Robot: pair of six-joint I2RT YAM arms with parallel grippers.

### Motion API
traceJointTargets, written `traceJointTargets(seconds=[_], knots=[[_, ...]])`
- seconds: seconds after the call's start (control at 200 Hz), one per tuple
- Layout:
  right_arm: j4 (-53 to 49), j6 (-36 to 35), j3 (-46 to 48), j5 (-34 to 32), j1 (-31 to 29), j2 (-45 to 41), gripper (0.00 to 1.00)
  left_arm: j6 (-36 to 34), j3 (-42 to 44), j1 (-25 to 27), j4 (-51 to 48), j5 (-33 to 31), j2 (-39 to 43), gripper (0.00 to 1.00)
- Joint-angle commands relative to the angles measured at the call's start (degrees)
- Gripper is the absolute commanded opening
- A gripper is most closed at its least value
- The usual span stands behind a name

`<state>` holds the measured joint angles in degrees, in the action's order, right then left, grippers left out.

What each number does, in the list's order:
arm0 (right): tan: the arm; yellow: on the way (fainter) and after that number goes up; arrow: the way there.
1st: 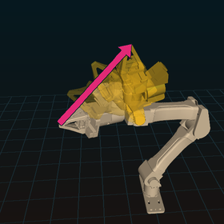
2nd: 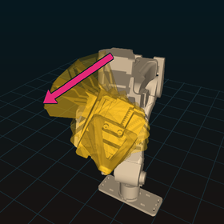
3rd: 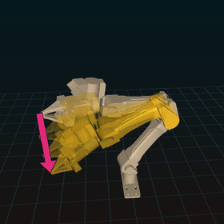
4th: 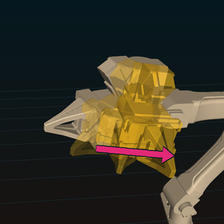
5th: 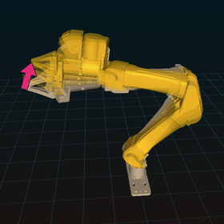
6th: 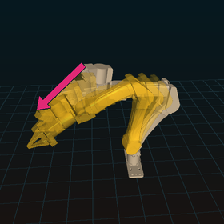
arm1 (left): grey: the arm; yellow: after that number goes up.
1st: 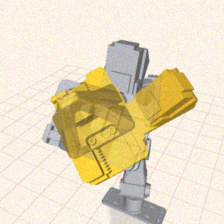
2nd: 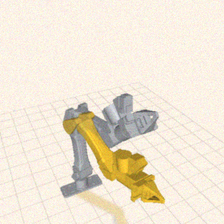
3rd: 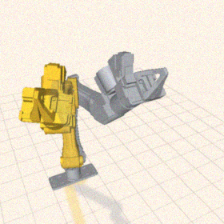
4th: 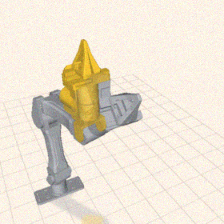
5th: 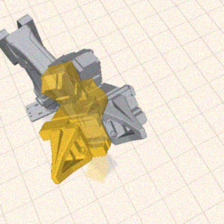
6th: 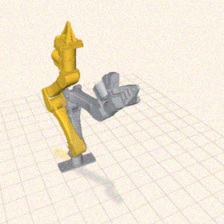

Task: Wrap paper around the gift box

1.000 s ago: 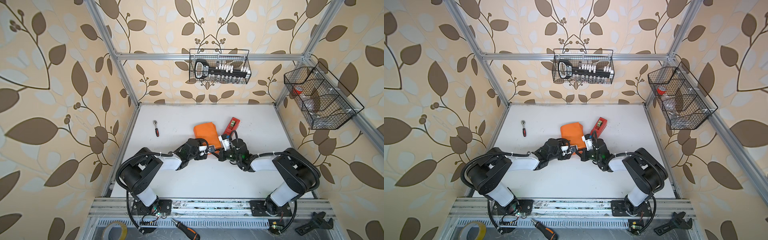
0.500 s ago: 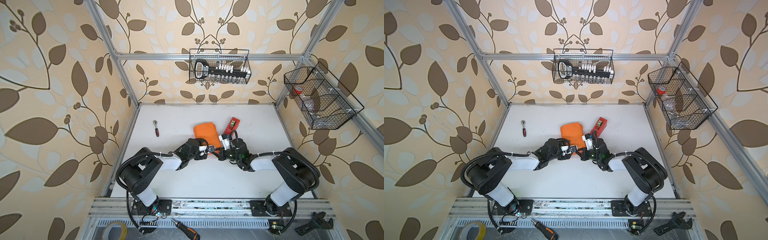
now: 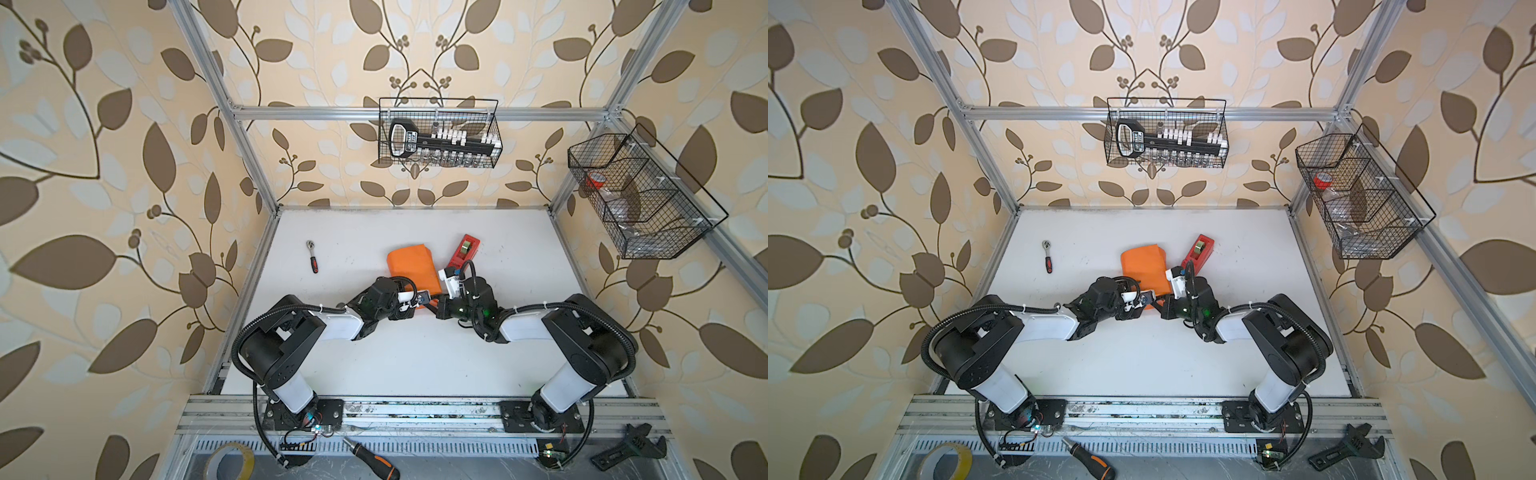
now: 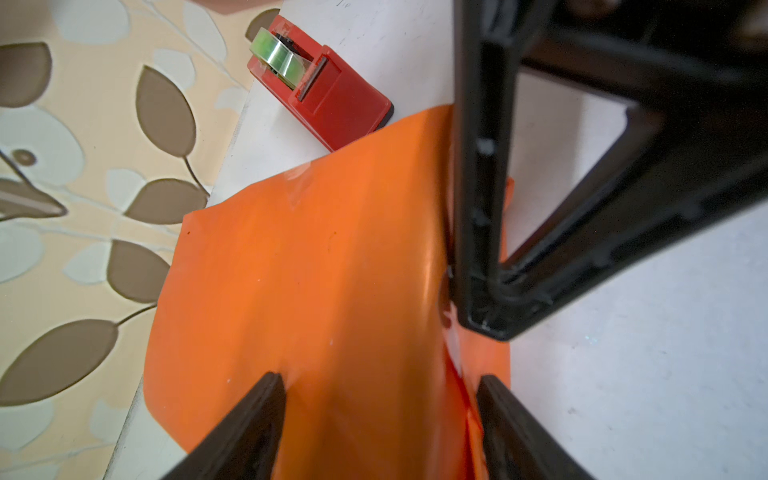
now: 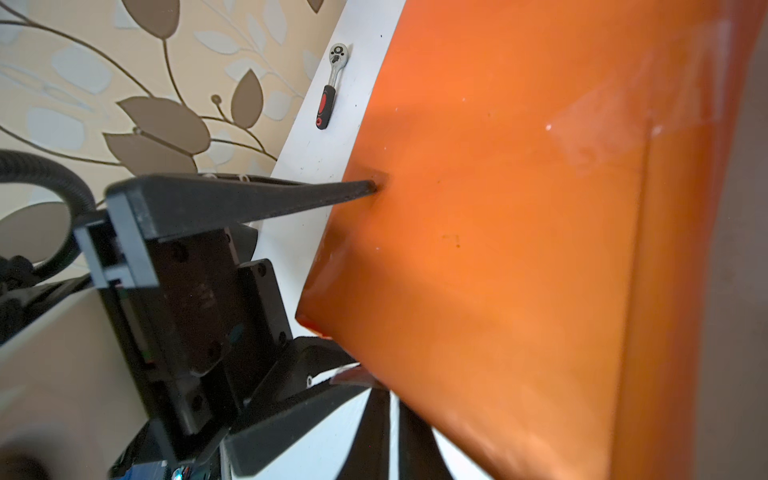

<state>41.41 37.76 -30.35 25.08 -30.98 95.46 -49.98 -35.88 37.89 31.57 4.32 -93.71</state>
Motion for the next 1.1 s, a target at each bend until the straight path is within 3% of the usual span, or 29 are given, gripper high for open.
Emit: traceJointTargets(seconds=[0.0,0.6,1.094], knots=[[3.5,2.2,-0.5,-1.2,0.3,0.8,0.11,-0.7,0.2,-0.9,-7.1,-0.3,-2.1,0.73],[-0.6,7.4,0.4,-6.0,0.0,-1.1,0.24,-0.7,-0.1,-0.8,-7.1,-0.4,-2.2,0.73],[-3.4,6.7,1.9,-6.7,0.7,-3.7,0.38,-0.7,-0.1,-0.8,-7.2,-0.4,-2.2,0.73]])
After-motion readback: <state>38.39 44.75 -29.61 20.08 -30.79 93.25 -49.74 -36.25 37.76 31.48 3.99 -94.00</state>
